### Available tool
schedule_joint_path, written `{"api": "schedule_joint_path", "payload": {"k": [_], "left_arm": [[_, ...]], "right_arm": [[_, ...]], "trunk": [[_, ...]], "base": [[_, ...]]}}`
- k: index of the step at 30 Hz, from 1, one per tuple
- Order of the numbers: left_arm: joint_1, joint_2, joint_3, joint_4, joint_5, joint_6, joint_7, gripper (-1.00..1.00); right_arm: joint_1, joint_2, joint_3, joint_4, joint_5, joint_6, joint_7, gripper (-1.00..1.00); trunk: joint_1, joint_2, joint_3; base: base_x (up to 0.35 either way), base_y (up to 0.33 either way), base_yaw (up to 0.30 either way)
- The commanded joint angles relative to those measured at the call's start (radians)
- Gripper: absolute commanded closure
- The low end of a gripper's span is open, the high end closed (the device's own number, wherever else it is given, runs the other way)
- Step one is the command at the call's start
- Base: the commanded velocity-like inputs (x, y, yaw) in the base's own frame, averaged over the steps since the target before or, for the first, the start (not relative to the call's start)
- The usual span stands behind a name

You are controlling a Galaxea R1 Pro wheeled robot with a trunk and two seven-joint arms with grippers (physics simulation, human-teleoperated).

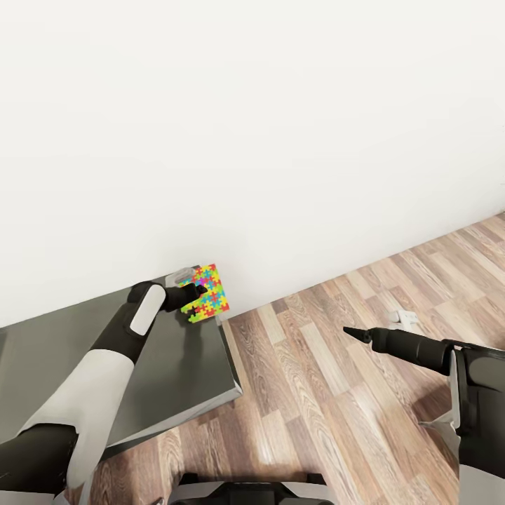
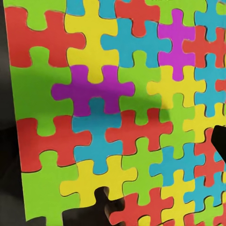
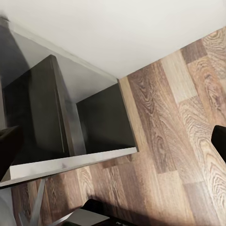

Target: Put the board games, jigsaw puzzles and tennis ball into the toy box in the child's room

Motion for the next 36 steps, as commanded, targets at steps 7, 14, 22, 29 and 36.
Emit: {"api": "schedule_joint_path", "payload": {"k": [7, 14, 22, 29, 36], "left_arm": [[0.003, 0.002, -0.004, 0.013, 0.027, -0.002, 0.009, -1.0], [0.005, 0.004, -0.002, 0.012, 0.027, -0.002, 0.009, -1.0], [0.051, 0.031, 0.018, -0.049, 0.034, 0.001, 0.004, -1.0], [0.227, 0.073, 0.138, -0.298, 0.062, 0.014, -0.027, -1.0], [0.383, 0.075, 0.222, -0.52, 0.121, 0.038, -0.045, -1.0]], "right_arm": [[-0.001, 0.0, -0.001, -0.001, 0.01, 0.006, 0.01, -1.0], [-0.001, 0.0, -0.001, -0.001, 0.01, 0.006, 0.01, -1.0], [-0.01, -0.007, -0.002, 0.021, 0.011, 0.006, 0.01, -1.0], [-0.114, -0.005, -0.003, 0.234, 0.013, 0.006, 0.007, -1.0], [-0.312, -0.007, -0.004, 0.654, 0.012, 0.006, -0.002, -1.0]], "trunk": [[0.002, -0.001, -0.002], [0.002, -0.001, -0.002], [0.002, -0.001, -0.002], [0.002, -0.001, -0.002], [0.002, -0.001, -0.002]], "base": [[0.0, 0.0, -0.004], [0.0, 0.0, -0.001], [0.0, 0.0, 0.0], [0.0, 0.0, 0.0], [0.0, 0.0, 0.0]]}}
